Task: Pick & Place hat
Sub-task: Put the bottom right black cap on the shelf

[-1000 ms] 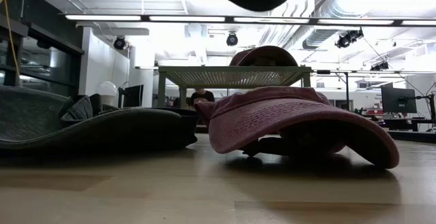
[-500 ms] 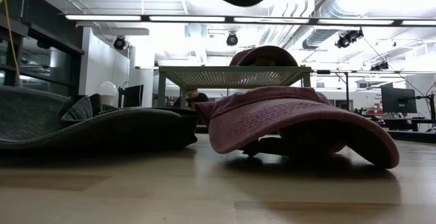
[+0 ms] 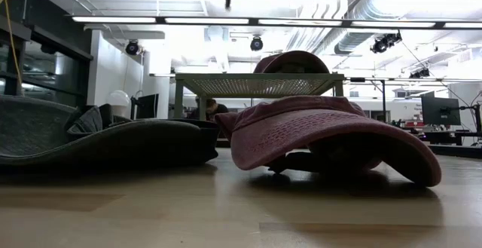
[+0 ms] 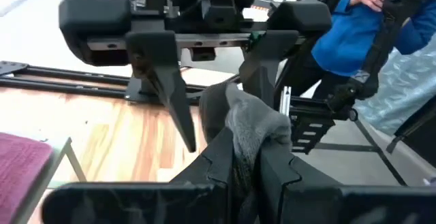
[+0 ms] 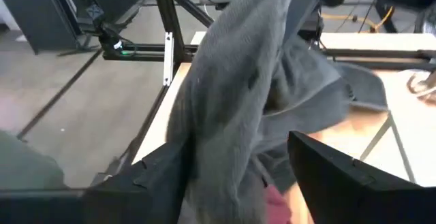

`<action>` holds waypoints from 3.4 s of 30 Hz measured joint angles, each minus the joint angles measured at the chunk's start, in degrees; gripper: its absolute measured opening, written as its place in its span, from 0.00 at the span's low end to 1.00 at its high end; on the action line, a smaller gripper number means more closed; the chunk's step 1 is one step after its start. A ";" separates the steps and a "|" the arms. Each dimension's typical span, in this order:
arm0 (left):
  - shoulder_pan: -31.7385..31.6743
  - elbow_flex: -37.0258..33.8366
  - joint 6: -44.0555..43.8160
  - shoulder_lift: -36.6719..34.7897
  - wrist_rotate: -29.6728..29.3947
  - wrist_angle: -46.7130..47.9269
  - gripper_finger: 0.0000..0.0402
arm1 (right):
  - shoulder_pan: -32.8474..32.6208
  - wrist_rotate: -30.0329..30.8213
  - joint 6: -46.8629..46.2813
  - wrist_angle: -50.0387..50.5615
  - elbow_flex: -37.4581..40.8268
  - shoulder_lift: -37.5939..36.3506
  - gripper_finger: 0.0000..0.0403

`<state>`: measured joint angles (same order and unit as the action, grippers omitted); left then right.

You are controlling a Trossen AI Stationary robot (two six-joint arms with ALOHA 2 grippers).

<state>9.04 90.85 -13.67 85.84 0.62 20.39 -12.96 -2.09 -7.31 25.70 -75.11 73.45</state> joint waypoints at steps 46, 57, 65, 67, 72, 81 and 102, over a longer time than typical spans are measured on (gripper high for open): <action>-0.02 0.00 14.01 -9.32 -13.45 1.26 0.65 | -3.91 16.39 -1.28 -4.54 -3.01 0.00 0.00; -0.02 -0.22 10.03 -9.84 -16.67 4.10 0.65 | -3.86 18.30 6.14 -4.25 -9.75 0.00 0.00; -0.02 -0.32 4.84 -8.62 -16.67 4.18 0.65 | -3.86 20.72 10.48 2.50 -16.44 0.00 0.00; -0.02 -0.33 3.20 -7.43 -16.70 3.81 0.65 | -3.86 22.47 11.20 5.95 -18.45 0.00 0.00; -0.07 -0.16 -0.56 -5.14 -17.17 4.35 0.65 | -3.84 25.85 11.37 13.95 -23.36 -0.04 0.00; -0.87 -0.24 -1.69 -2.69 -17.55 1.04 0.65 | -4.14 11.52 13.60 20.12 -26.27 -0.04 0.00; -10.67 -0.31 2.57 1.26 17.09 -10.00 0.65 | -8.62 -2.89 13.40 18.46 -24.33 0.48 0.00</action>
<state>-1.64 90.54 -11.09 87.10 17.71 10.39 -21.58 -4.97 6.09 44.15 -99.44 73.93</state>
